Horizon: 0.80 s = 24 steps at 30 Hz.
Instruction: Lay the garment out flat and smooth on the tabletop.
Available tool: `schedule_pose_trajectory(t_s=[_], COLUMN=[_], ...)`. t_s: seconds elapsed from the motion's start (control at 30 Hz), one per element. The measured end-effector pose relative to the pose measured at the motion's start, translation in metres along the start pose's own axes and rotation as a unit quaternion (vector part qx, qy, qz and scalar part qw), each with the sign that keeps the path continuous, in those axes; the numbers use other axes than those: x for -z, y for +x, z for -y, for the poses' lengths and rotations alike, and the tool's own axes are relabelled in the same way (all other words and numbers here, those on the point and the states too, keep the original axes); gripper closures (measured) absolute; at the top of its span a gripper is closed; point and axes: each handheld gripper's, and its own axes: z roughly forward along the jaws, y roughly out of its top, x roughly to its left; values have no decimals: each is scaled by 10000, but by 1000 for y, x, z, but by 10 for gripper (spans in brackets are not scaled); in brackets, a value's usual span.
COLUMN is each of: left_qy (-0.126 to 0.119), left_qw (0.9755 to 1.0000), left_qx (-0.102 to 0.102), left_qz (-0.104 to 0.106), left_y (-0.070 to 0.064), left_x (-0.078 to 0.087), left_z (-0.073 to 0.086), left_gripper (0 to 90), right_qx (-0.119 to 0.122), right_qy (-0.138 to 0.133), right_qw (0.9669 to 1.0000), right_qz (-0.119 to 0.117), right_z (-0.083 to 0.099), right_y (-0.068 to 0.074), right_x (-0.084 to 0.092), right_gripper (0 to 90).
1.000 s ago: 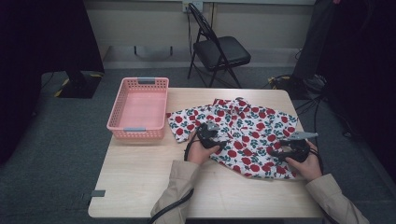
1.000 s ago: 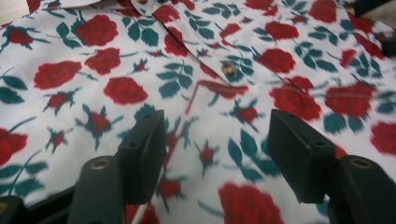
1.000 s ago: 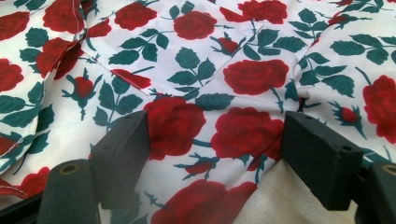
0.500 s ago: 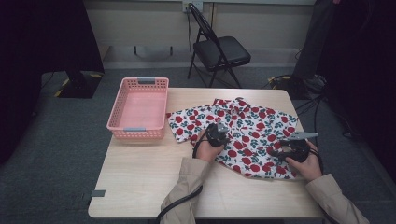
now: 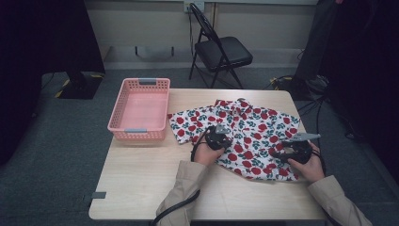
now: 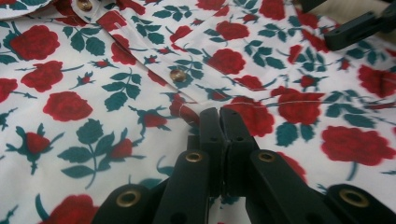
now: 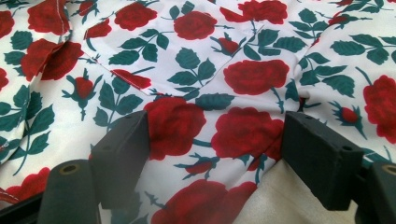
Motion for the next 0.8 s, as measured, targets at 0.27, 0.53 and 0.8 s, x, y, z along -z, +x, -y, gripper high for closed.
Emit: schedule_pose_trajectory(t_s=[0.27, 0.53, 0.8], left_qy=[-189, -334, -306], left_qw=[9994, 9985, 9978], left_qx=[103, 126, 210], left_qz=[267, 426, 550], left_y=[-9, -20, -25], left_x=[21, 40, 54], left_z=[9, 21, 37], left_gripper=[890, 889, 889], right_qx=[0, -1, -3], right_qy=[-2, 1, 1], right_qw=[10000, 10000, 10000], right_qz=[3, -1, -2], right_z=[0, 0, 0], right_y=[0, 0, 0], right_x=[0, 0, 0], right_gripper=[233, 233, 233])
